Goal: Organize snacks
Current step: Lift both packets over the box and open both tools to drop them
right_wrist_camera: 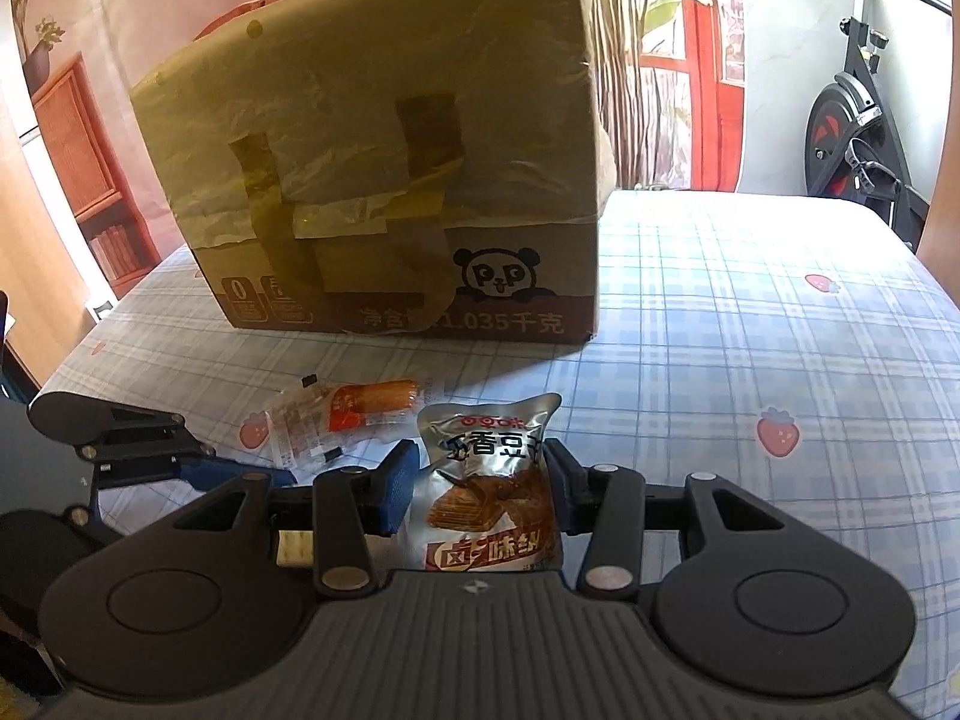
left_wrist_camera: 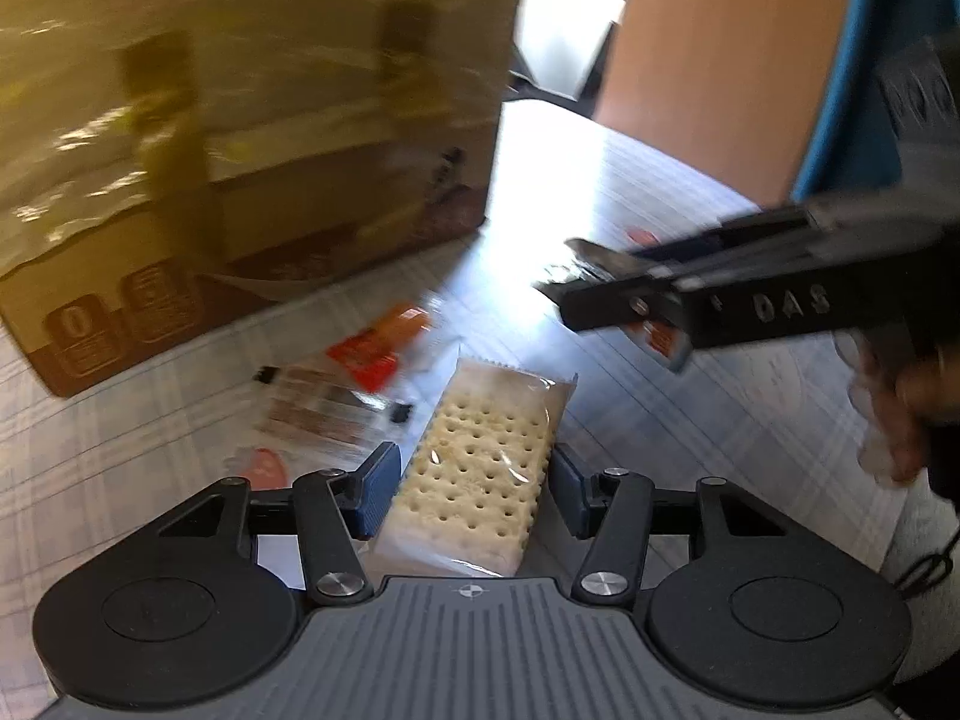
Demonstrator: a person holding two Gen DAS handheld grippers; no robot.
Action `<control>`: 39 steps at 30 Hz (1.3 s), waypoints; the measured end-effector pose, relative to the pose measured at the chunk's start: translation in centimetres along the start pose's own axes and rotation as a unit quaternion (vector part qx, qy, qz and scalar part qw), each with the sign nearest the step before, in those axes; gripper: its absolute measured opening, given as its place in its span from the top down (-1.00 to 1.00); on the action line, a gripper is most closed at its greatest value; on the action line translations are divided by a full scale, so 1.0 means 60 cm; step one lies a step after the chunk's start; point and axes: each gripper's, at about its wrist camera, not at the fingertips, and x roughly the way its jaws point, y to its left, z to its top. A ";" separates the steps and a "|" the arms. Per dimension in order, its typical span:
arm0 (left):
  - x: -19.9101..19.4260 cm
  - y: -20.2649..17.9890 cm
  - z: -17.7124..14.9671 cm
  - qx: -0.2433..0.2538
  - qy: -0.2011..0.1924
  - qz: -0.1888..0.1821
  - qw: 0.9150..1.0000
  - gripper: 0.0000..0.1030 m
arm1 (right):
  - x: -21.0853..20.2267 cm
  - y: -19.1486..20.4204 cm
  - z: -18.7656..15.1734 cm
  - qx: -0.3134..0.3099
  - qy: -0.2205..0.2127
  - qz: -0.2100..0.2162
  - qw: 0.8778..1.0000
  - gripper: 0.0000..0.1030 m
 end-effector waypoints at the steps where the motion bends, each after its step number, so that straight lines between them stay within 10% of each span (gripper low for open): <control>1: -0.004 0.004 0.001 -0.006 -0.005 0.001 1.000 -0.10 | 0.000 0.001 0.001 -0.001 0.000 0.000 1.000 0.09; 17: -0.111 0.046 0.035 -0.048 -0.090 0.010 0.995 -0.09 | -0.041 0.024 0.044 -0.012 -0.039 0.023 0.999 0.09; 27: -0.248 0.089 0.141 -0.046 -0.234 0.063 0.969 -0.09 | -0.118 0.059 0.168 -0.052 -0.149 0.050 0.986 0.09; 39: -0.237 0.184 0.283 -0.124 -0.237 0.117 0.957 -0.09 | -0.063 0.058 0.326 -0.083 -0.198 0.039 0.976 0.09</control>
